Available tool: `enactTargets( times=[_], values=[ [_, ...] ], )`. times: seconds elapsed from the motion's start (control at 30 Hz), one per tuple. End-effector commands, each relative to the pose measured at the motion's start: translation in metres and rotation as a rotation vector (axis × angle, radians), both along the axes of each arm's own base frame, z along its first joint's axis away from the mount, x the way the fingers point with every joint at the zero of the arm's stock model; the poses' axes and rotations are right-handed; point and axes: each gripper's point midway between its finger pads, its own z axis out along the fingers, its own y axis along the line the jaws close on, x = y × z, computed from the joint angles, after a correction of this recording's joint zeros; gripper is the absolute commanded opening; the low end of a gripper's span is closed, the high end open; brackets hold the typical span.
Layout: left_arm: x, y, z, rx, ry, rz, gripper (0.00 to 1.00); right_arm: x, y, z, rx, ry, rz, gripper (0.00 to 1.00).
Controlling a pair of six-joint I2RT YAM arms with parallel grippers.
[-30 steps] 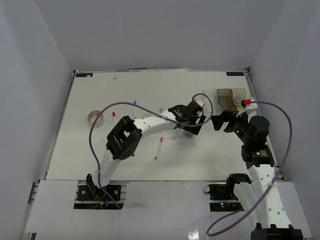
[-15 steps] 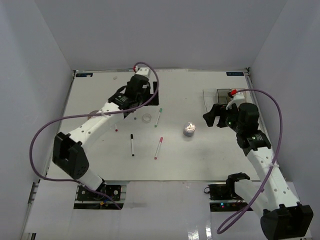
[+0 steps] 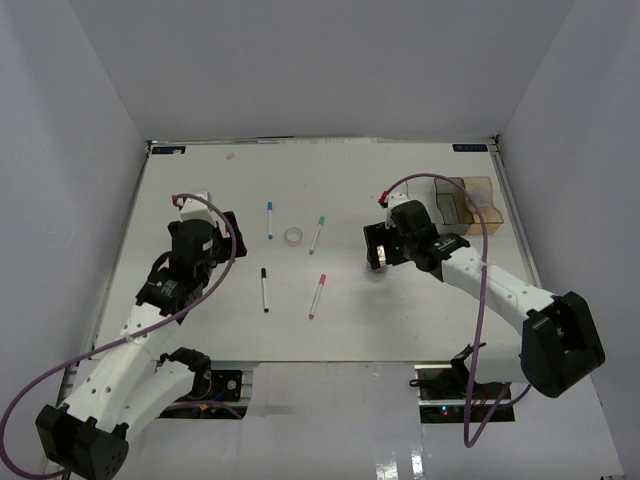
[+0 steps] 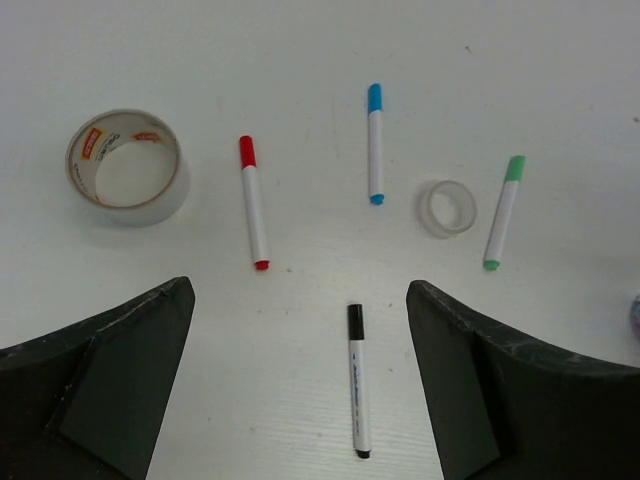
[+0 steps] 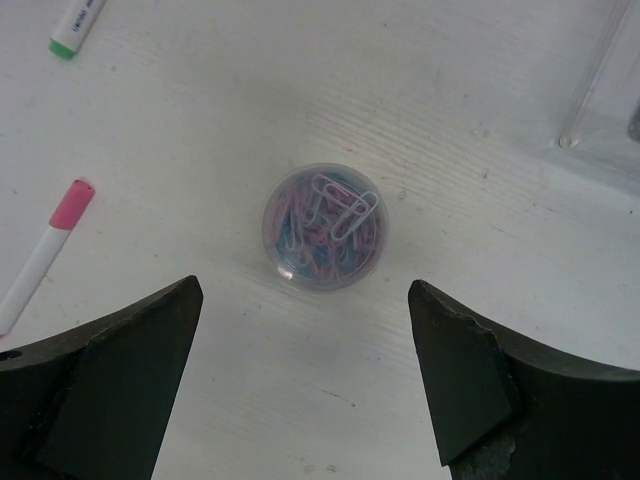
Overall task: Sort the stationery into containers
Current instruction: Pick up the stationery from the center of the board.
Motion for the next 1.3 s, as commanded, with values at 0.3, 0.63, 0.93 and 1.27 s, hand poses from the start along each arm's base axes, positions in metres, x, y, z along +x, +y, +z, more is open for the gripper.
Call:
enactTargets(
  times=[0.3,0.63,0.93,1.27],
  values=[
    [-0.007,0.005,-0.025,-0.006,0.013,0.015,0.98,0.024,0.009,-0.025,-0.13,0.007,-0.063,0.9],
    [-0.01,0.007,-0.023,-0.01,0.003,0.021,0.98,0.03,0.017,-0.04,-0.164,0.03,-0.072,1.0],
    [-0.011,0.005,-0.023,-0.016,0.004,0.009,0.98,0.033,0.014,-0.044,-0.184,0.025,-0.097,0.65],
    [-0.011,0.003,-0.022,-0.023,0.003,-0.002,0.98,0.058,-0.011,0.03,-0.148,-0.129,-0.197,0.47]
  ],
)
